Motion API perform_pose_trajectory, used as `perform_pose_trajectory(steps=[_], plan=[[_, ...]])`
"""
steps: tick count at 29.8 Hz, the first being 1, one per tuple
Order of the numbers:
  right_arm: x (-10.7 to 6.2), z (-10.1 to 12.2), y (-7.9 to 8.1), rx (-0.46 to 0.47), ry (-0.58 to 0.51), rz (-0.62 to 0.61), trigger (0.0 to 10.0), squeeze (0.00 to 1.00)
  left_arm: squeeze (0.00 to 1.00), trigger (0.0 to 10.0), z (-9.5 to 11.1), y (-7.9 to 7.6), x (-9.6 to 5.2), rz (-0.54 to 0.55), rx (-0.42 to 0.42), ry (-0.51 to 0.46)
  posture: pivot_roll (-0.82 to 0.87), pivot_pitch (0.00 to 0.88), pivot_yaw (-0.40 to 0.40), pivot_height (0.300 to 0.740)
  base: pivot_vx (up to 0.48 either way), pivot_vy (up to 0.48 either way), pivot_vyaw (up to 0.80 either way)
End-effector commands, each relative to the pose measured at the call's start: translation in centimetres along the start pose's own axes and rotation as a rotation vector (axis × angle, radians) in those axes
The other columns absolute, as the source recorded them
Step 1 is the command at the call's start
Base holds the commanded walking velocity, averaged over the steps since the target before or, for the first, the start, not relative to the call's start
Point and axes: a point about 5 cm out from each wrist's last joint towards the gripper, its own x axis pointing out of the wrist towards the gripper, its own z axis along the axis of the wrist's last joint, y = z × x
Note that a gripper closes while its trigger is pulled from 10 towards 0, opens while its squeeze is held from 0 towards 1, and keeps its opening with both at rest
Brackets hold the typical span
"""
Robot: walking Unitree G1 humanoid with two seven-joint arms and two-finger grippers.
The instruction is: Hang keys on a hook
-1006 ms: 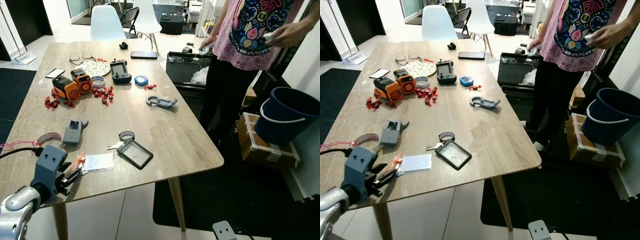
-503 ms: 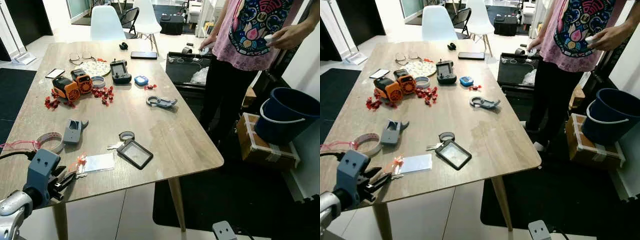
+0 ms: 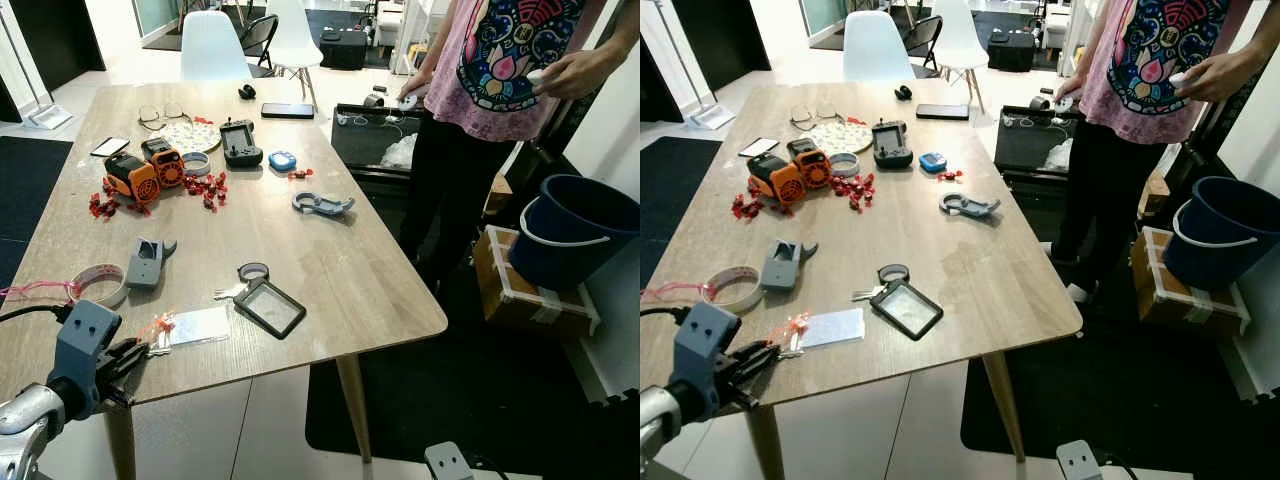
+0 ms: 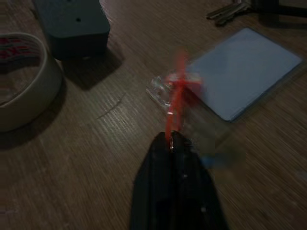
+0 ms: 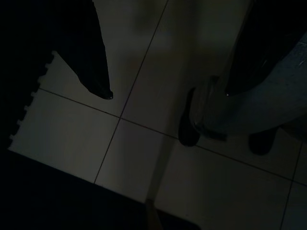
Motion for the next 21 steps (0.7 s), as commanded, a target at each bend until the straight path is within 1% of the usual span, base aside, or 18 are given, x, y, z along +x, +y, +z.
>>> perform_pose_trajectory(steps=[1,10,13,18,19,20,21], plan=[[-0.1,-0.5,-0.1,-0.004,0.014,0.000,10.0,0.00,0.00,0.0,-0.4,0.3,-0.4,-0.005,0.012,0.035,0.05,0.069,-0.038,0.740,0.000,0.000,0.00],[-0.1,-0.6,0.0,0.000,0.019,-0.001,10.0,0.00,0.00,0.0,0.0,0.4,-0.4,-0.009,0.009,0.022,0.05,0.070,-0.037,0.740,0.000,0.000,0.00],[-0.1,-0.7,0.0,0.000,0.021,-0.001,10.0,0.00,0.00,0.0,0.9,0.5,-0.4,-0.017,0.008,-0.011,0.05,0.070,-0.037,0.740,0.000,0.000,0.00],[-0.1,-0.7,0.1,0.002,0.021,0.000,10.0,0.00,0.00,0.0,3.3,1.4,-0.5,0.003,-0.062,-0.143,0.06,0.070,-0.036,0.740,0.000,0.000,0.00],[-0.1,-0.7,0.1,0.002,0.021,0.000,10.0,0.00,0.00,0.0,4.2,1.5,-0.6,-0.020,-0.109,-0.202,0.06,0.070,-0.035,0.740,0.000,0.000,0.00],[-0.1,-0.7,0.1,0.002,0.021,0.000,10.0,0.00,0.00,0.0,4.2,1.5,-0.6,-0.020,-0.109,-0.202,0.06,0.070,-0.035,0.740,0.000,0.000,0.00],[-0.1,-0.7,0.1,0.002,0.021,0.000,10.0,0.00,0.00,0.0,4.8,1.5,-0.7,-0.038,-0.141,-0.244,0.06,0.070,-0.035,0.740,0.000,0.000,0.00]])
